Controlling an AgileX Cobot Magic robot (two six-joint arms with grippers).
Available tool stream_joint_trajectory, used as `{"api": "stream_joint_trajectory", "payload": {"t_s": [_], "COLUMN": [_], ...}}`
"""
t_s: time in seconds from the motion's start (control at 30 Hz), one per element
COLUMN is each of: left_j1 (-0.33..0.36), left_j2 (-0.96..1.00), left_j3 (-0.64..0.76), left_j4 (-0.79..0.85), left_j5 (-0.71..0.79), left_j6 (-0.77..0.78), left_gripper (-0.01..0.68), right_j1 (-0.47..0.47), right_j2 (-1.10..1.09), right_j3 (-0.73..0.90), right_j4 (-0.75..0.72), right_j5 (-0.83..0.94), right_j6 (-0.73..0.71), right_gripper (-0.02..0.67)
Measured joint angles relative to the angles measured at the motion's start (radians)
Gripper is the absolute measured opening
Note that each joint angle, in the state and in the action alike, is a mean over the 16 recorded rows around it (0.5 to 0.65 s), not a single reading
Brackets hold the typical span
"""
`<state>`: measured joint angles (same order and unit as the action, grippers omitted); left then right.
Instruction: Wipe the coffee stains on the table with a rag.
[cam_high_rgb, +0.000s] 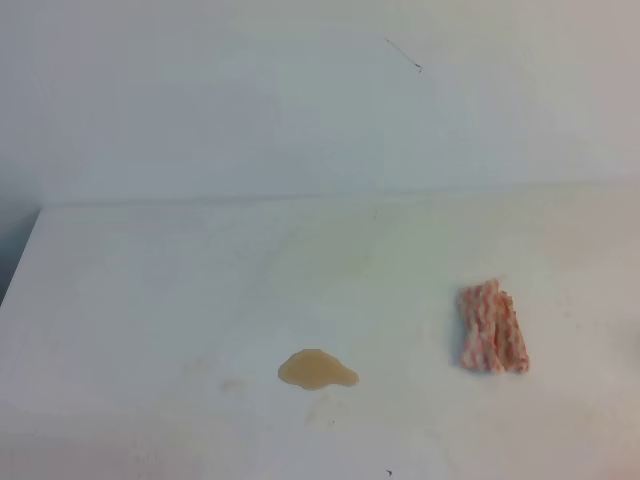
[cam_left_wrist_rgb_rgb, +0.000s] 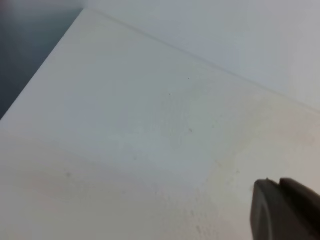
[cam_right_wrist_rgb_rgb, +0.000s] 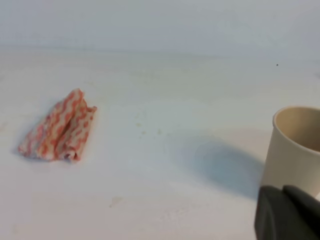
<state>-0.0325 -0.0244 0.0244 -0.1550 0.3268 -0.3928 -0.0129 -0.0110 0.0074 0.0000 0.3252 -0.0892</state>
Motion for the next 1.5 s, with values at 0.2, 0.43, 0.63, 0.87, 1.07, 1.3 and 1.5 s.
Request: {"api": "stream_joint_trajectory", "payload": {"t_s": [0.2,0.43,0.63,0.87,1.07,1.3,1.5], "left_j1": [0.000,0.000,0.000,0.000,0.000,0.000,0.000], "left_j2": [0.000,0.000,-0.002,-0.002,0.000,0.000,0.000], "left_j3": [0.003,-0.003,-0.005,-0.008,-0.008,-0.016,-0.019], "left_j4": [0.000,0.000,0.000,0.000,0.000,0.000,0.000], "left_j5": [-0.001,-0.001,-0.001,0.000,0.000,0.000,0.000], "left_j6": [0.000,0.000,0.000,0.000,0.000,0.000,0.000], "left_gripper": [-0.001,-0.001,-0.001,-0.001,-0.001,-0.001,-0.001], "right_j1": [0.000,0.000,0.000,0.000,0.000,0.000,0.000], "right_j2": [-0.003,-0.011,-0.008,0.000,0.003,-0.005,-0.007], "right_j3": [0.004,0.015,0.011,0.000,-0.004,0.007,0.009], "right_j4": [0.000,0.000,0.000,0.000,0.000,0.000,-0.001], "right_j5": [-0.001,-0.008,-0.006,0.000,0.002,-0.003,-0.006], "right_j6": [0.000,0.001,0.000,0.000,0.000,0.000,0.000], "right_gripper": [-0.004,-0.004,-0.004,-0.004,-0.004,-0.004,-0.004]}}
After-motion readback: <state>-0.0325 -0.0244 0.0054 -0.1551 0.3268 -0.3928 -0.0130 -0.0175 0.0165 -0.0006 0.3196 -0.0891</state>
